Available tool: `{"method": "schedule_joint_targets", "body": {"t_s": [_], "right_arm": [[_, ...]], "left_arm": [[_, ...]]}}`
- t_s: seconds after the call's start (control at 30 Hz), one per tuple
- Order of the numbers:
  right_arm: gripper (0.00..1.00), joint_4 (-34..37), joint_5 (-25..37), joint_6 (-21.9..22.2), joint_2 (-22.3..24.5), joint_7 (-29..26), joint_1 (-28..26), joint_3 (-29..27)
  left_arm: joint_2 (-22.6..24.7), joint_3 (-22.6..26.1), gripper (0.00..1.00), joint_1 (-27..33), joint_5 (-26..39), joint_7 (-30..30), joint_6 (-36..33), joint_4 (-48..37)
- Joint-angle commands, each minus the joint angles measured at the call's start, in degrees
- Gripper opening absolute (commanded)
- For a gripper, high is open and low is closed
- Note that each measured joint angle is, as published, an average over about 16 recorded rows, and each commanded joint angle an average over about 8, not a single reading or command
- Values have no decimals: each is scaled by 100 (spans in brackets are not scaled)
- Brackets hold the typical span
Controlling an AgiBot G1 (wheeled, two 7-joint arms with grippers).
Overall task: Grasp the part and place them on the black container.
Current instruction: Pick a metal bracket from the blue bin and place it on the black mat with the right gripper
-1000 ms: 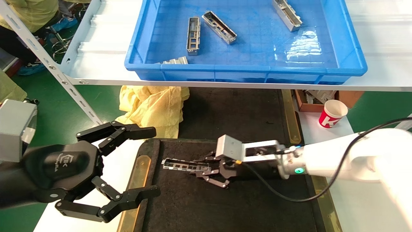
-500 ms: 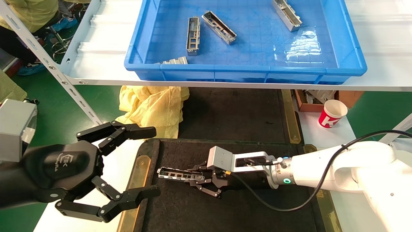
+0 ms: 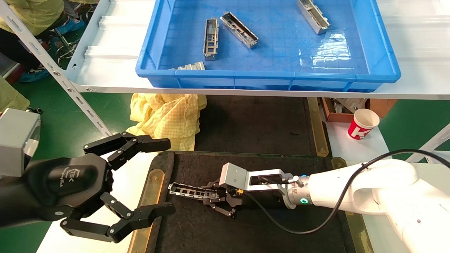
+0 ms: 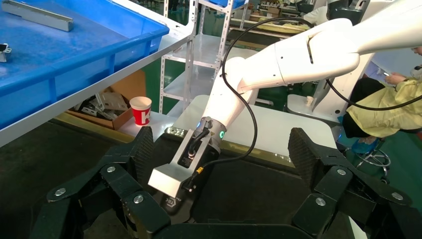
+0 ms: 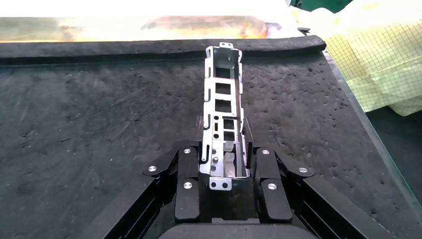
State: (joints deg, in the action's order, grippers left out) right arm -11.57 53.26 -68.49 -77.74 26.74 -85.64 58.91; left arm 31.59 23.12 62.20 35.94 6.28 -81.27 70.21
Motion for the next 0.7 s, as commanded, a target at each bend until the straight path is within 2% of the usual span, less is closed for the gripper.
{"method": "schedule_joint_targets", "body": {"t_s": [0.03, 0.17, 0.23, 0.4, 0.47, 0.5, 0.7], "right_arm": [[0, -63, -17, 91, -5, -39, 33, 18], [2, -185, -42, 260, -6, -79, 66, 73], [11, -236, -51, 348, -5, -86, 72, 102], [74, -327, -67, 602, 2, -74, 65, 172], [93, -352, -78, 698, 7, -67, 64, 195], [100, -362, -86, 740, 10, -63, 65, 205], [100, -402, -166, 805, 35, -31, 70, 238]], "left_arm": [[0, 0, 100, 0, 0, 0, 0, 0], [0, 0, 100, 0, 0, 0, 0, 0], [0, 0, 100, 0, 0, 0, 0, 0], [0, 0, 100, 0, 0, 0, 0, 0], [0, 0, 100, 0, 0, 0, 0, 0], [0, 0, 100, 0, 0, 0, 0, 0], [0, 0, 100, 0, 0, 0, 0, 0]]}}
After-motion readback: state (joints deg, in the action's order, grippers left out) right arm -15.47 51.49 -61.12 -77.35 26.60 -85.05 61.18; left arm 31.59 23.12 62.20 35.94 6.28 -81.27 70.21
